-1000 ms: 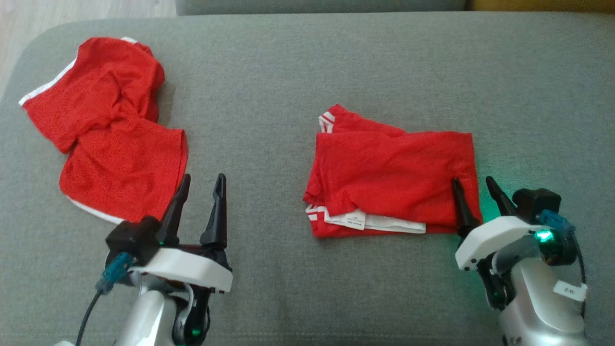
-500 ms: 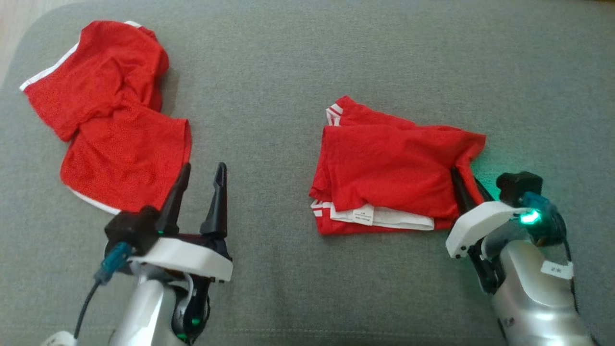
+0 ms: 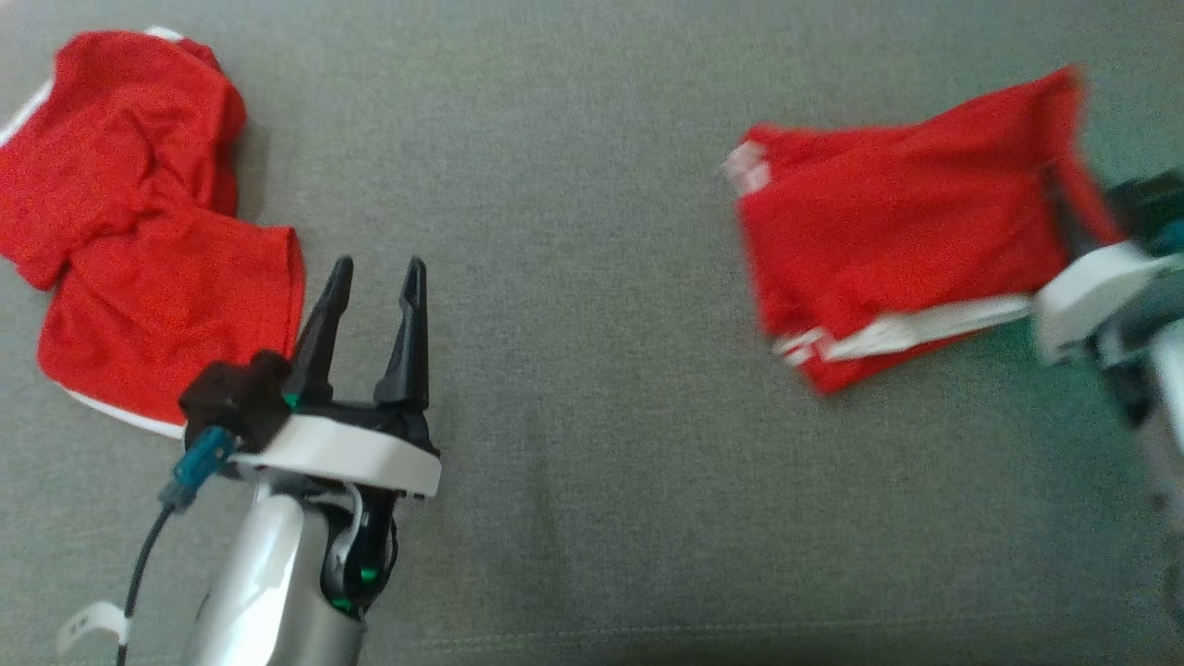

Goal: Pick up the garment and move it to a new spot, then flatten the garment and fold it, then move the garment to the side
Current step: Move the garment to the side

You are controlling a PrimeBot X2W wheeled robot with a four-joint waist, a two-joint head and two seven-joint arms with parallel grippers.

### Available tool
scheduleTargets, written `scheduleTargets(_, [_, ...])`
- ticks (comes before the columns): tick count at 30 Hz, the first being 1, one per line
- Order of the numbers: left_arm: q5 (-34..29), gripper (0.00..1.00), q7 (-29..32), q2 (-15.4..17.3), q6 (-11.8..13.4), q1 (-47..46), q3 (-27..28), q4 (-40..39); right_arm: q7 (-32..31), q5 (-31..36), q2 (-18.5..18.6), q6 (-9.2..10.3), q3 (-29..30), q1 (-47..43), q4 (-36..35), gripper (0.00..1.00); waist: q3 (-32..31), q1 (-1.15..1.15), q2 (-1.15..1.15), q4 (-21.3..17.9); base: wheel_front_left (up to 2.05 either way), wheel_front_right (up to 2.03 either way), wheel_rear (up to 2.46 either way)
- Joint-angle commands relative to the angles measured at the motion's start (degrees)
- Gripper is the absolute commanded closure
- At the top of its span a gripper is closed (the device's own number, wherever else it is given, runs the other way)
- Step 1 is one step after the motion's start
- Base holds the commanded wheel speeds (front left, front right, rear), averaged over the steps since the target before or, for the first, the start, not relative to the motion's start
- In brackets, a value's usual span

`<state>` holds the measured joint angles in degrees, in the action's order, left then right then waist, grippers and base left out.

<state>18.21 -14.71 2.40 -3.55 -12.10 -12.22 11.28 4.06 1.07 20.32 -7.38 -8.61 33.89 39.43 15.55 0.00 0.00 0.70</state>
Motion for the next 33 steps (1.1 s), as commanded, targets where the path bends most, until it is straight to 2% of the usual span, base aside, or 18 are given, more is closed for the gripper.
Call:
scheduleTargets(1, [-0.6,0.00,-0.3,0.5,-0.3,-2.1,1.8,-2.0,-0.2,0.2,1.4,-0.11,-0.1,1.1,-1.8,1.00,1.2,0.00,0.00,-0.5,0.00,0.00,0.00])
scheduleTargets(4, [-0.7,0.00,-0.3,0.5,-0.6,-3.2,1.8,-2.2,-2.8,0.3,4.2,-0.11,3.9,2.4,-2.3,1.00,2.9,0.00,0.00,-0.7,0.00,0.00,0.00])
scheduleTargets(8, [-1.0,0.00,-0.3,0.5,-0.9,-4.1,2.0,-2.2,-5.6,2.0,5.1,-0.11,10.9,2.9,-3.2,1.00,4.5,0.00,0.00,-1.0,0.00,0.00,0.00])
scheduleTargets(15, [-1.2,0.00,-0.3,0.5,-1.3,-4.8,2.2,-1.9,-7.2,8.2,2.2,-0.11,20.9,1.5,-7.6,1.00,5.5,0.00,0.00,-1.3,0.00,0.00,0.00])
scheduleTargets(22, [-1.3,0.00,-0.3,0.5,-1.5,-5.2,2.4,-1.5,-7.4,9.9,0.7,-0.11,24.2,0.3,-10.1,1.00,5.5,0.00,0.00,-1.7,0.00,0.00,0.00])
scheduleTargets(23, [-1.3,0.00,-0.3,0.5,-1.5,-5.2,2.4,-1.4,-7.1,9.8,0.4,-0.11,24.6,0.1,-10.5,0.87,5.5,0.00,0.00,-1.7,0.00,0.00,0.00])
scheduleTargets(24, [-1.3,0.00,-0.3,0.5,-1.6,-5.2,2.4,-1.3,-6.9,9.5,-0.4,-0.11,24.8,0.0,-11.1,0.00,5.4,0.00,0.00,-1.7,0.00,0.00,0.00])
scheduleTargets(33, [-0.3,0.00,-0.3,0.5,-1.2,-4.5,2.0,-0.3,-3.4,8.4,-3.2,-0.11,20.0,0.2,-13.1,0.00,1.5,0.00,0.00,-0.3,0.00,0.00,0.00])
